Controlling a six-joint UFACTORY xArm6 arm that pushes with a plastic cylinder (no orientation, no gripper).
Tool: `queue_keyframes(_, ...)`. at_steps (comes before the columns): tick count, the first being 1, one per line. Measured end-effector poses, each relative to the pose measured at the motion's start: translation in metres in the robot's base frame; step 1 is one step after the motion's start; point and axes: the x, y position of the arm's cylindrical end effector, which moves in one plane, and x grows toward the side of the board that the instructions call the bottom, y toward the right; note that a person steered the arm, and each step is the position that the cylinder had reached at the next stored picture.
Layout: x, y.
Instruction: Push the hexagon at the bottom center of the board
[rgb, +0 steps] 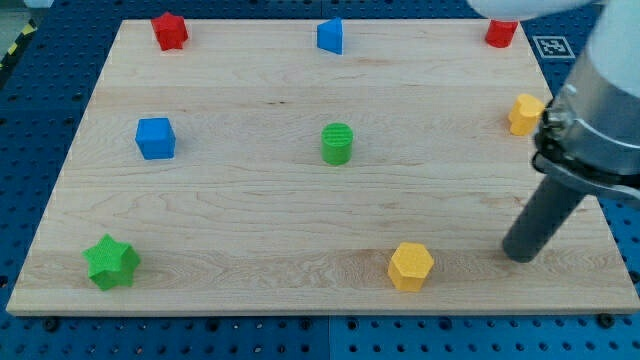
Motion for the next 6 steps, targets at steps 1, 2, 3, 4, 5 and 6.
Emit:
queue_keyframes(1,0.018,0.0)
queue_keyframes(2,0.025,-0.038)
queue_keyframes(3,0.025,-0.048)
queue_keyframes(4,0.029,-0.069)
queue_keyframes(5,0.029,-0.096)
queue_keyframes(6,0.029,-0.112)
